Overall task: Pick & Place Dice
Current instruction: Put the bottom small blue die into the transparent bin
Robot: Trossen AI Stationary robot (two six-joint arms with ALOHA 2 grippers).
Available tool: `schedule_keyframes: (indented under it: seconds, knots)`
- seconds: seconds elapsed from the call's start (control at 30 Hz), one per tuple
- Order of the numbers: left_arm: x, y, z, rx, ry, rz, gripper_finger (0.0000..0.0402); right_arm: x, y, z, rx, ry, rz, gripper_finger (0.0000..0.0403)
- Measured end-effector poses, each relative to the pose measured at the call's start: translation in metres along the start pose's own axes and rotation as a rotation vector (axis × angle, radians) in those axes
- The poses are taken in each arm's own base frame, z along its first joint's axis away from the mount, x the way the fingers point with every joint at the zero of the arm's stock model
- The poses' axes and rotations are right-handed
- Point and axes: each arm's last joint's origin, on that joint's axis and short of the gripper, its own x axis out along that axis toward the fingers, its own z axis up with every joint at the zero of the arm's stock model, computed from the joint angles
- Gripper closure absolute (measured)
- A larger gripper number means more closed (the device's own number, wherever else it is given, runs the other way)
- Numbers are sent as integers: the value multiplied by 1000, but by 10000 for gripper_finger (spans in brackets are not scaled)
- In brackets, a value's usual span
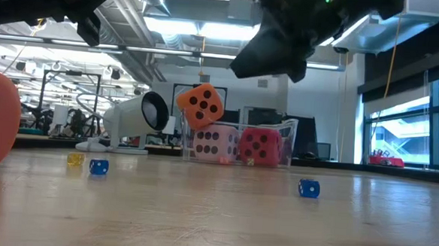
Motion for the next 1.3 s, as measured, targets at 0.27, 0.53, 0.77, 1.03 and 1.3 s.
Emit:
schedule_keyframes:
  seconds: [0.27, 0.53, 0.77, 1.03, 1.3]
  knots:
    - [0, 0, 0, 0, 0, 0, 391, -11, 23, -10, -62, -32, -20, 286]
    - [0, 0, 0, 0, 0, 0, 390, -21, 44, -23, -18, -15, 41, 286]
    - [0, 0, 0, 0, 0, 0, 389, -29, 65, -39, -65, 11, 96, 286]
    - [0, 0, 0, 0, 0, 0, 393, -33, 86, -64, -158, 58, 148, 286]
    - [0, 0, 0, 0, 0, 0, 390, -27, 90, -79, -150, 101, 135, 272]
